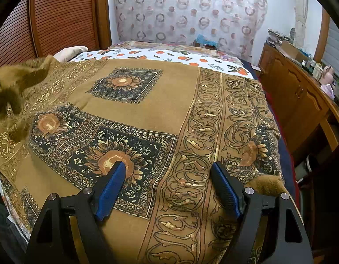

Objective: Fold small clothes

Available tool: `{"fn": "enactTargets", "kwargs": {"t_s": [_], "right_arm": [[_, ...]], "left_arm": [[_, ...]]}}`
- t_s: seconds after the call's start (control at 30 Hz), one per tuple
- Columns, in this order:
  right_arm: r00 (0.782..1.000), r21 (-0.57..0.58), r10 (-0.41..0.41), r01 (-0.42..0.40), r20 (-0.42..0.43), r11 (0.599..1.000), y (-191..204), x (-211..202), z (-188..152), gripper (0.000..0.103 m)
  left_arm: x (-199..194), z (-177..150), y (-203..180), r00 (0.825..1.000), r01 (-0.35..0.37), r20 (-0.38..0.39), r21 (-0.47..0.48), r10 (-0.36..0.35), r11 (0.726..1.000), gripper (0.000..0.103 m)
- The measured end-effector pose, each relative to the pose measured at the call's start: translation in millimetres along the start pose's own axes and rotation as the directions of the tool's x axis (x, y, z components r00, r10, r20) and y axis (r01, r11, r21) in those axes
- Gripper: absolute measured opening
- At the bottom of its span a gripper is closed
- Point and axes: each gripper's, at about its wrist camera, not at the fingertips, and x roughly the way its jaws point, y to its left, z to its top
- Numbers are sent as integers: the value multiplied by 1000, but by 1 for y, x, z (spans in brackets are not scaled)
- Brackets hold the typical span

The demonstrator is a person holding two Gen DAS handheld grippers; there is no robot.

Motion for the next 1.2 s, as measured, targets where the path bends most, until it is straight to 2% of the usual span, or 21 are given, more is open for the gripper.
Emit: {"fn": "enactTargets", "kwargs": {"t_s": [0.33,0.43,0.6,0.77,0.83,0.97,1.03,1.13,1.2], "right_arm": [[1000,14,-3,3,8,1000,-2,-8,-1,81],[999,44,26,-27,30,999,-6,-25,-3,78],[994,84,-12,3,105,996,-23,-68,-11,78],[987,120,-77,61,140,991,-36,-98,-23,78],[985,141,-87,66,151,988,-40,-106,-29,78],[982,168,-92,64,164,984,-45,-116,-38,78],[983,172,-94,67,159,983,-44,-115,-42,78],[984,179,-96,69,148,981,-43,-110,-42,78],[985,181,-97,70,145,981,-41,-108,-40,78]], "left_arm": [[20,55,-56,990,137,25,103,-141,985,10],[37,64,-73,985,171,1,135,-173,976,10],[59,73,-99,975,222,-33,174,-219,959,10],[67,82,-131,958,288,-57,209,-283,934,10],[69,84,-145,941,339,-83,208,-329,917,10],[67,79,-172,945,328,-89,274,-316,904,10],[71,73,-176,946,324,-118,285,-302,902,10],[86,64,-175,943,322,-183,301,-277,897,21],[89,62,-173,950,299,-180,299,-254,906,48]]}}
